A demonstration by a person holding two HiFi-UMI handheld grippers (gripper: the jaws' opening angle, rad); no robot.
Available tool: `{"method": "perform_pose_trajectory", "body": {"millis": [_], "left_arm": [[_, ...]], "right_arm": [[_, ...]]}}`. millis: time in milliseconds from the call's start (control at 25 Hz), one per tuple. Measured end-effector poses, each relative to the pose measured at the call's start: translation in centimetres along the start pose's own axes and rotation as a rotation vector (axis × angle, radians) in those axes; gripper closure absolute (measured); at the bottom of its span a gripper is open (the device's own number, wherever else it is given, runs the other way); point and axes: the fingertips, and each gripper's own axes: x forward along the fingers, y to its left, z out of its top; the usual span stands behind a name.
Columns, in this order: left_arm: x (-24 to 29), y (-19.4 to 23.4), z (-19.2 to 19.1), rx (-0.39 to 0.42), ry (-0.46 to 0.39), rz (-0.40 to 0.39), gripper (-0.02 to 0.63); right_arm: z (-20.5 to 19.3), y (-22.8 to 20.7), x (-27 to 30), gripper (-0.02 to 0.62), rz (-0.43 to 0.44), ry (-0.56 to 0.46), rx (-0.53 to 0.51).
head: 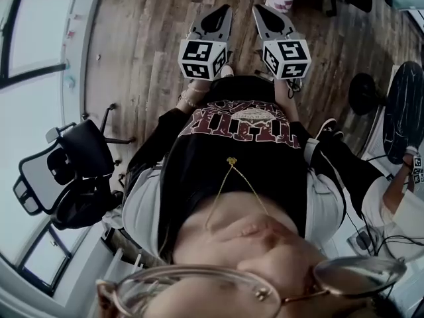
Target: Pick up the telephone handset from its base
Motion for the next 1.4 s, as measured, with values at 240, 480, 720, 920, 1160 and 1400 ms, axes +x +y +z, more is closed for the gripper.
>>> {"method": "perform_pose_trajectory", "body": {"millis": [240,480,720,920,1160,1400], "left_arm": [[0.4,0.8,0.3,0.002,0.007,-0.022,0.595],[0.5,2.0,0.3,-0.005,0.017,-0.013,0.595],[0.4,3.6,0.5,-0.013,0.012,0.009,0.595],[0.5,5.0,0.3,-0.04,0.007,0.029,0.595],[2.3,6.1,0.0,-0.054,0.029,0.047,0.595],[5.3,7.3,0.6,-0.066,0.037,0.061,0.595]], "right_arm": [[0.3,0.5,0.7,0.576,-0.015,-0.002,-0.002],[0.5,1.4,1.8,0.575,0.004,0.008,-0.016],[1.1,2.0,3.9,0.575,0.042,0.021,-0.038],[1.2,2.2,5.2,0.575,0.049,0.022,-0.052],[1.3,0.2,6.5,0.575,0.036,0.03,-0.044],[1.7,-2.3,9.0,0.575,0.047,0.058,-0.05]]}}
